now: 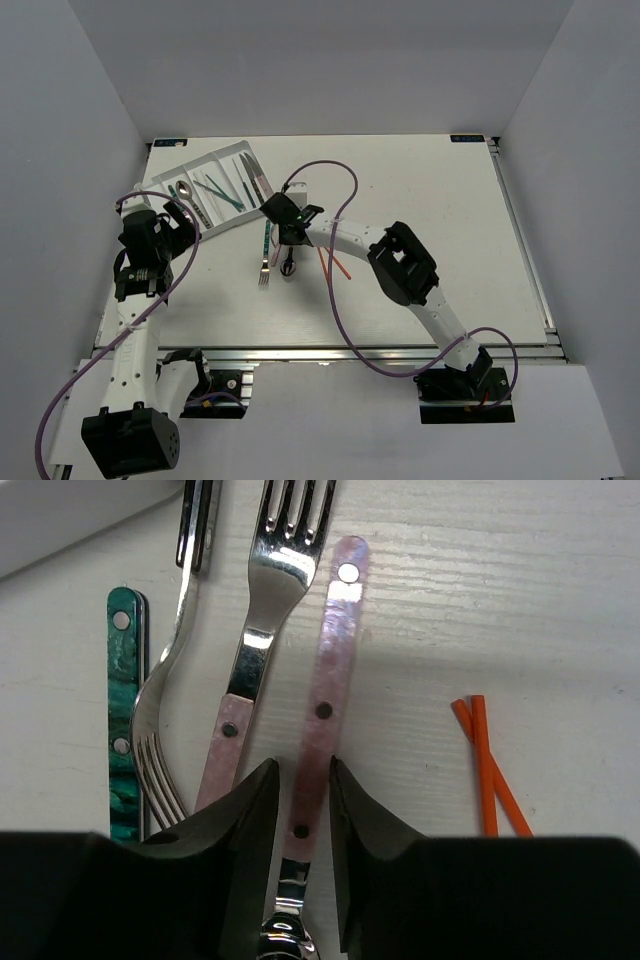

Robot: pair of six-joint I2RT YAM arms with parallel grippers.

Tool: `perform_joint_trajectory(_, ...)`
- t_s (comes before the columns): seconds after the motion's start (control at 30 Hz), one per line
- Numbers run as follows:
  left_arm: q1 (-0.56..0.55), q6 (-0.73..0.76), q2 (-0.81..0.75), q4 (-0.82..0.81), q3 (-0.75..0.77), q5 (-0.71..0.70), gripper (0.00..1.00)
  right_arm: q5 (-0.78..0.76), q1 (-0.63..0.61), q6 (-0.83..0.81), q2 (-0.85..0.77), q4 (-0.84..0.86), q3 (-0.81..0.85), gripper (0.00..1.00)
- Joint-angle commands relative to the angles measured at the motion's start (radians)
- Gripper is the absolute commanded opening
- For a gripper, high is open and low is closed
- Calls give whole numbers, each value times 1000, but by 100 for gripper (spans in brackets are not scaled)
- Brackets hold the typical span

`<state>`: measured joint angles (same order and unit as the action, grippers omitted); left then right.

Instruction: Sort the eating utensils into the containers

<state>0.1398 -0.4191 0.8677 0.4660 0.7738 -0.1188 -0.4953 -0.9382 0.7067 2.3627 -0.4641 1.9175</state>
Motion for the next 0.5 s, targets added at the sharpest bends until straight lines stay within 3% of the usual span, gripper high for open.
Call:
perform_joint_trajectory(0.0, -5, 2, -9, -20, 12, 13, 98, -6, -7, 27, -8, 7, -29, 32)
perform_joint_trajectory(0.3, -5, -3, -4, -27, 5, 34, 98, -28, -1, 22, 20, -81, -9, 22)
perform_joint_trajectory(0.4, -6, -20, 14, -52, -4, 147, 98, 18, 6, 17, -25, -41, -80, 0)
perform_joint_trajectory(0.47, -8, -56, 46, -101, -25, 265, 98, 29, 4, 10, -97, 1, -150, 0)
